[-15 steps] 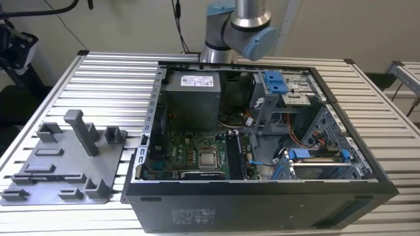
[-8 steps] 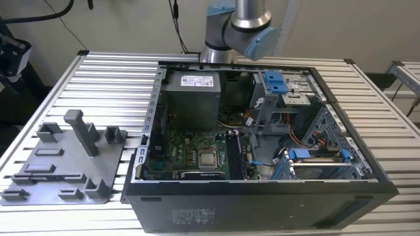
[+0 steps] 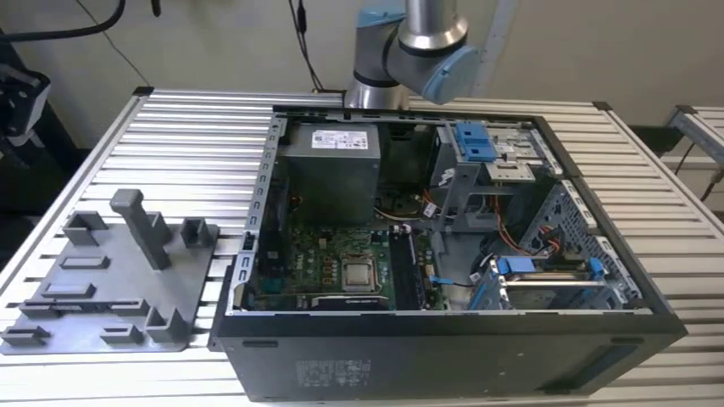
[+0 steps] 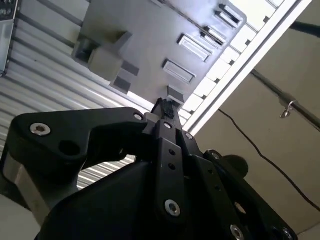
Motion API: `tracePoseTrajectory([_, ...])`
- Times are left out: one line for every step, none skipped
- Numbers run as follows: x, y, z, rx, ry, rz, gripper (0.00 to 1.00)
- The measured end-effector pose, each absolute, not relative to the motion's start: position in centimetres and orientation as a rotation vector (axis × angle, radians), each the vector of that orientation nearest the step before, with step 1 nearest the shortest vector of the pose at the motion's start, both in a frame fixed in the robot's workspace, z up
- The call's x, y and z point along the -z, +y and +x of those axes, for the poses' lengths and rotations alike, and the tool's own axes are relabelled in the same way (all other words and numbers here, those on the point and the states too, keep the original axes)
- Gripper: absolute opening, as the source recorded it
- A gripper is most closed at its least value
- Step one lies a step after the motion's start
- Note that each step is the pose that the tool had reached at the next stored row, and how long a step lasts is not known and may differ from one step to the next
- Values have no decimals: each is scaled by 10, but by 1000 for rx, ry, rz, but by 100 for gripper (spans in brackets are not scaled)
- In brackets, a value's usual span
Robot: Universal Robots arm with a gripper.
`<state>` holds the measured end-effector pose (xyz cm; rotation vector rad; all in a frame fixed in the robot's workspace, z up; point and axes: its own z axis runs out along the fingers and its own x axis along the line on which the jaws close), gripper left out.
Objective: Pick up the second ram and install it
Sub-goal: 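Reach for the second ram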
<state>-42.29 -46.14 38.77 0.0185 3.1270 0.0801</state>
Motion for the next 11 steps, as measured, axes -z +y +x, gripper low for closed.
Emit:
tracePoseTrajectory([-388, -463, -423, -80, 3127, 16, 11])
tracePoseTrajectory([-387, -466, -424, -80, 3127, 13, 11])
tracePoseTrajectory([-387, -468, -424, -80, 3127, 11, 11])
tracePoseTrajectory([-387, -470, -424, -80, 3127, 8, 11])
tracePoseTrajectory([-387, -473, -424, -80, 3127, 6, 11])
tracePoseTrajectory([-387, -476, -425, -80, 3127, 4, 11])
tracePoseTrajectory([-387, -478, -425, -80, 3127, 2, 11])
tracePoseTrajectory([-387, -481, -425, -80, 3127, -1, 11])
tracePoseTrajectory([-387, -484, -425, -80, 3128, -3, 11])
tracePoseTrajectory([-387, -486, -426, -80, 3127, -5, 11])
tracePoseTrajectory([-387, -489, -426, -80, 3128, -7, 11])
